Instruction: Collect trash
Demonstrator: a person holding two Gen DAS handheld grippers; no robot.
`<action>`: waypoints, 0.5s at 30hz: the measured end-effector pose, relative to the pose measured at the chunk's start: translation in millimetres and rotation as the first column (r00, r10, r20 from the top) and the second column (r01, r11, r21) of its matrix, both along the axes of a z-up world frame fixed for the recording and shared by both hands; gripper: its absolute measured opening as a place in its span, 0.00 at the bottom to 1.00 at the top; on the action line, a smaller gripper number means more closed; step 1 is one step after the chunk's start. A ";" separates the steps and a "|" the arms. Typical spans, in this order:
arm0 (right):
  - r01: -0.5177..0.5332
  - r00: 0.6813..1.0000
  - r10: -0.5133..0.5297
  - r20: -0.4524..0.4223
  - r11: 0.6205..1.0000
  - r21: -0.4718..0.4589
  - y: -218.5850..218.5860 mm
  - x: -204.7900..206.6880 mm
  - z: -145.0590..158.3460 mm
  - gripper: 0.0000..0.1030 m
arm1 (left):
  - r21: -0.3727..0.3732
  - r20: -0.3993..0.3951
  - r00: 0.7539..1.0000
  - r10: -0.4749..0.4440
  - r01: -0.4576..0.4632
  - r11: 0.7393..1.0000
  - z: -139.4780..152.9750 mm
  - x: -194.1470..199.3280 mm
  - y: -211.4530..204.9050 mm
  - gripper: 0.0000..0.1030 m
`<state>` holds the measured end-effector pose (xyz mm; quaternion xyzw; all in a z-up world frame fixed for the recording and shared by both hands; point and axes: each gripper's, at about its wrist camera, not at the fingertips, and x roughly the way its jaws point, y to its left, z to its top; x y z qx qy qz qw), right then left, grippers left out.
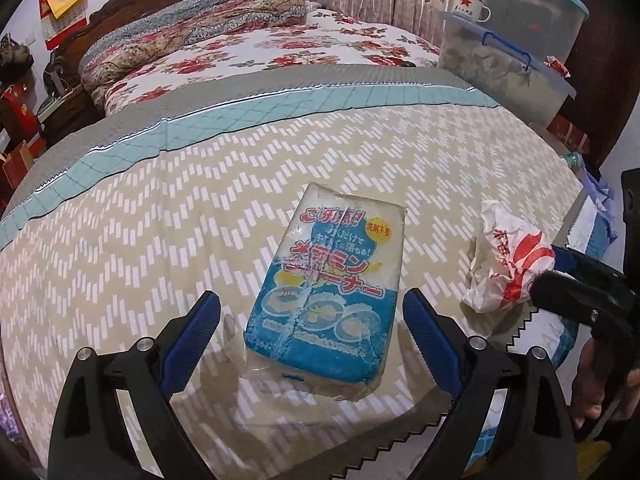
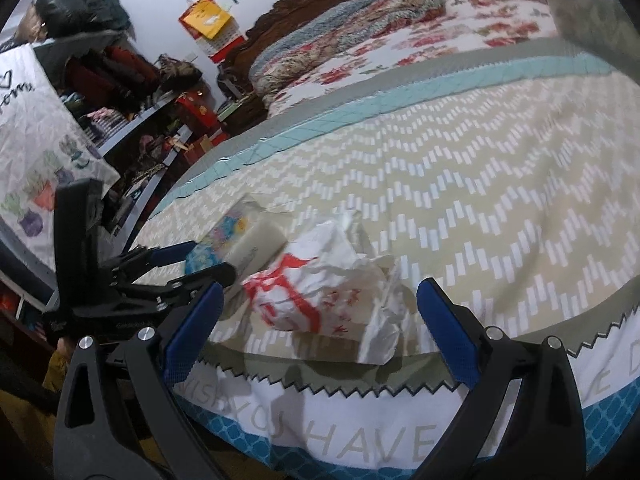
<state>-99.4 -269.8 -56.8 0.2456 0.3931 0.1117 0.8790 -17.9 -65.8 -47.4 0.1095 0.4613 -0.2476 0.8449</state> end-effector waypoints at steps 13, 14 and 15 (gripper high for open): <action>-0.040 0.999 0.041 0.014 0.998 -0.042 6.7 1.0 4.8 0.49 | -0.052 -0.042 0.999 -0.033 0.031 0.998 4.4 2.9 -4.9 0.57; -0.022 0.999 0.023 0.029 0.999 -0.039 0.9 -0.4 8.5 0.48 | -0.068 -0.046 0.998 -0.037 0.034 0.997 8.4 5.1 -5.5 0.57; -0.002 0.999 0.003 0.044 0.999 -0.036 -5.7 -2.3 12.0 0.48 | -0.088 -0.053 0.998 -0.047 0.042 0.995 13.1 8.3 -6.9 0.57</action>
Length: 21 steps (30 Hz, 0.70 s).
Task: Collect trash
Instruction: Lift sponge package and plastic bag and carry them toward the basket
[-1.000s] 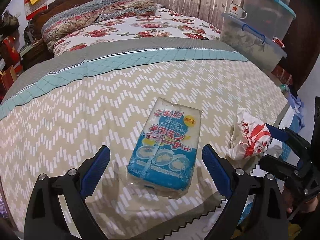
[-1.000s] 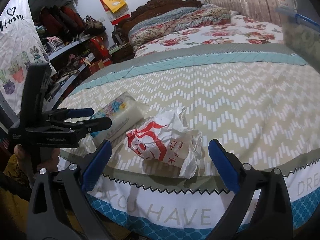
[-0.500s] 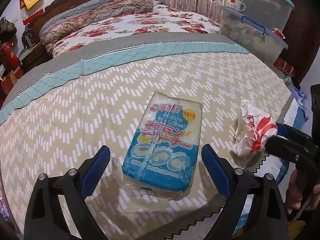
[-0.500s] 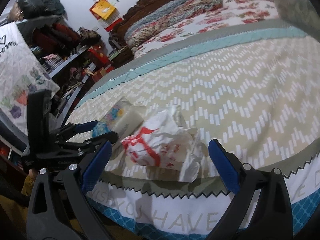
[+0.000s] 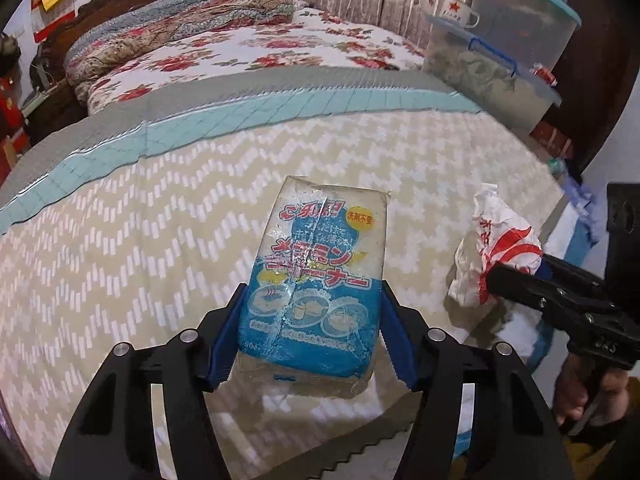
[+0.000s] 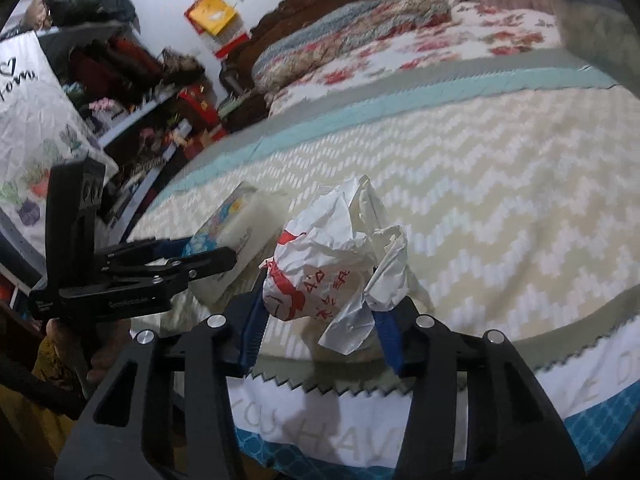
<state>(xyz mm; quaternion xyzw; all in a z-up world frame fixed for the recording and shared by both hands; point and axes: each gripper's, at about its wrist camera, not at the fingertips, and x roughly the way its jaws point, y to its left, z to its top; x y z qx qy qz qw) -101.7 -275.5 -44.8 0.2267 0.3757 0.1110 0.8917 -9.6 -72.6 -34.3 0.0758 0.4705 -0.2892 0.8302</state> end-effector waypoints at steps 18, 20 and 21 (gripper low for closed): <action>0.541 0.839 -0.533 0.107 0.838 -0.073 -267.5 -75.3 28.4 0.48 | -0.071 -0.112 0.886 -0.450 0.445 0.893 48.9 44.6 -300.9 0.58; 0.594 0.803 -0.587 0.102 0.801 -0.074 -310.2 -82.9 28.0 0.49 | -0.081 -0.135 0.857 -0.497 0.491 0.868 48.2 49.9 -365.2 0.58; 0.621 0.783 -0.614 0.094 0.780 -0.077 -332.9 -84.7 25.9 0.49 | -0.089 -0.151 0.848 -0.509 0.501 0.861 46.3 51.8 -387.0 0.58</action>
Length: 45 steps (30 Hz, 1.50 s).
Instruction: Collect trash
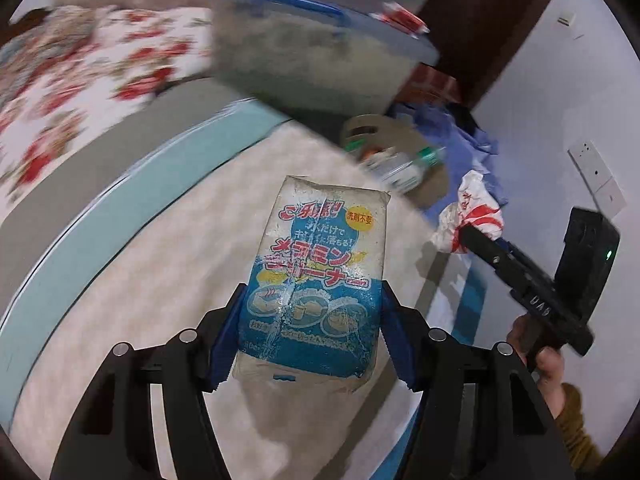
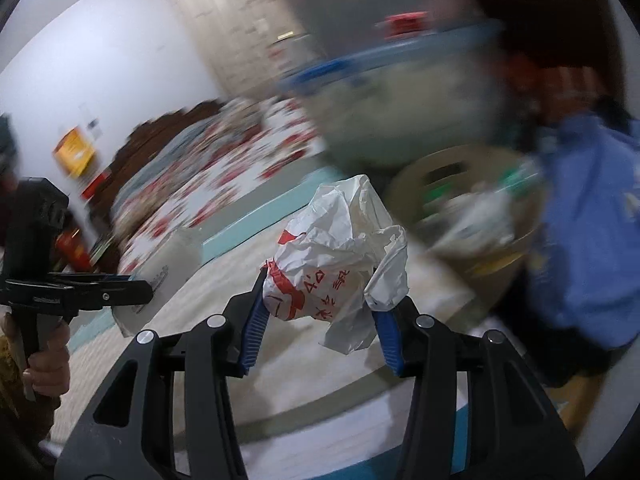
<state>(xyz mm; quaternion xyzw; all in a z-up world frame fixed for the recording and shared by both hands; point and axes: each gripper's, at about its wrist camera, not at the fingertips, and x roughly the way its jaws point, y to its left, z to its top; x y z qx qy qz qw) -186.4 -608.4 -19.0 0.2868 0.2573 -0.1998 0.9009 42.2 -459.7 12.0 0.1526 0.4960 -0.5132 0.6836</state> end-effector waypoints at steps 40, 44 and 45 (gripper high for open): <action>0.126 0.980 -0.160 0.115 0.958 0.257 43.7 -69.2 -50.4 0.85 | -0.019 0.085 0.996 -0.004 0.005 1.000 -36.3 -69.3 4.8 0.77; 0.136 0.984 -0.159 0.078 0.960 0.244 76.5 -74.2 -46.4 0.85 | -0.012 0.165 0.986 0.037 -0.035 0.999 -33.7 -82.7 68.1 0.77; 0.140 0.984 -0.161 0.072 0.960 0.241 84.5 -75.9 -44.7 0.85 | -0.015 0.176 0.983 0.047 -0.045 0.999 -32.2 -84.6 79.1 0.77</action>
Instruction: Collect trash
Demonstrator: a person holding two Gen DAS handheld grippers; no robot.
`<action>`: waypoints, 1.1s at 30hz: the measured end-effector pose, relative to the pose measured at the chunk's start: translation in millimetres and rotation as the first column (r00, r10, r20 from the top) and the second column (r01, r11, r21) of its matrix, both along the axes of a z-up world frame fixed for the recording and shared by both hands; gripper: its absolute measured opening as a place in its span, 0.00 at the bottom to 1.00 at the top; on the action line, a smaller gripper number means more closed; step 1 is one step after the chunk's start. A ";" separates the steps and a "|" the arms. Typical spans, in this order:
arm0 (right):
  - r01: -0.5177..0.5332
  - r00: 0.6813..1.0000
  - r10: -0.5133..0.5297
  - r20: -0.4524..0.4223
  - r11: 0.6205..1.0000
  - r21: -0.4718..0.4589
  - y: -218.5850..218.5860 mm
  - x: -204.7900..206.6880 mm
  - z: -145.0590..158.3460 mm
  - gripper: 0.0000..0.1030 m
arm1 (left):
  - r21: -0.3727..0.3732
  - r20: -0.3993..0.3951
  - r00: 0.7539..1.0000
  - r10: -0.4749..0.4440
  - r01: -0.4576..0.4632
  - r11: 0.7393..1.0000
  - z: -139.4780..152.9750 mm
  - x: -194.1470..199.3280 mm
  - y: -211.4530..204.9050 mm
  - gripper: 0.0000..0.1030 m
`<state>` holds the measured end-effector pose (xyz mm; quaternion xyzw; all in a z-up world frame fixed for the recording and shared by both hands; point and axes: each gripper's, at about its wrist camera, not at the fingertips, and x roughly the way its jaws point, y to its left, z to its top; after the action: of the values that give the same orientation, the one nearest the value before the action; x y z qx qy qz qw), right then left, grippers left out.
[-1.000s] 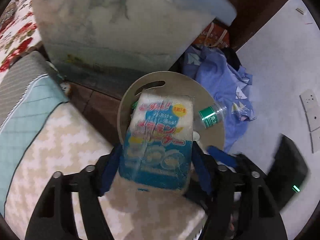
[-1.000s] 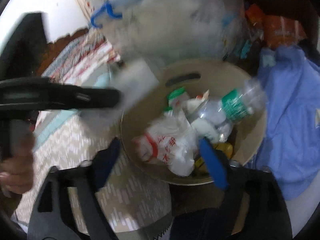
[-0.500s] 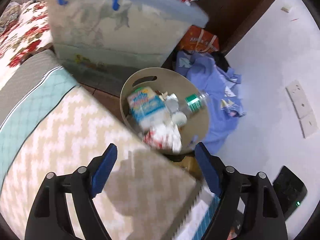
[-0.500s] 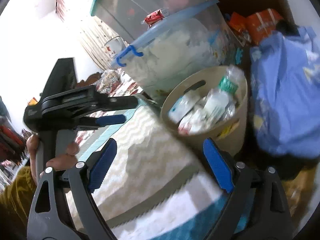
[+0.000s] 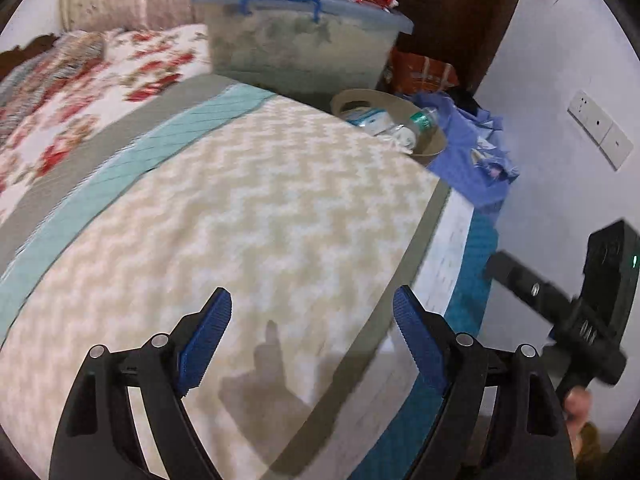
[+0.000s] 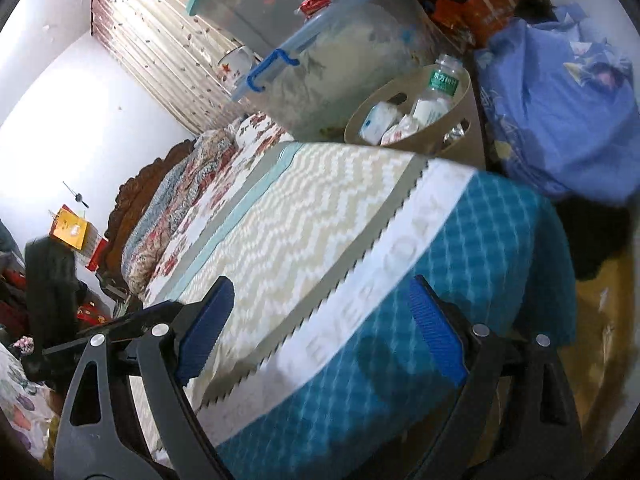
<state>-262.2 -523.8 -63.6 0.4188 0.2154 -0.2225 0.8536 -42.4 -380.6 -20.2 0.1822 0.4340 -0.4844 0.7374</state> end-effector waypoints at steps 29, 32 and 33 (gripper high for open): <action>-0.078 0.989 0.051 -0.141 0.978 -0.193 171.1 25.4 72.2 0.97 | -0.111 0.256 0.916 0.308 -0.288 0.951 39.6 -19.1 212.3 0.92; -0.056 0.987 0.022 -0.160 0.977 -0.208 176.0 30.3 74.7 0.97 | -0.121 0.245 0.915 0.322 -0.300 0.946 40.2 -15.3 221.7 0.92; -0.052 0.986 0.018 -0.164 0.977 -0.208 177.1 32.4 75.1 0.97 | -0.123 0.242 0.914 0.326 -0.305 0.945 40.6 -14.5 223.8 0.92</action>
<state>-229.8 -346.7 11.5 0.3025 0.2661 -0.2621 0.8769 -56.8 -156.8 20.4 0.1408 0.3372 -0.3487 0.8631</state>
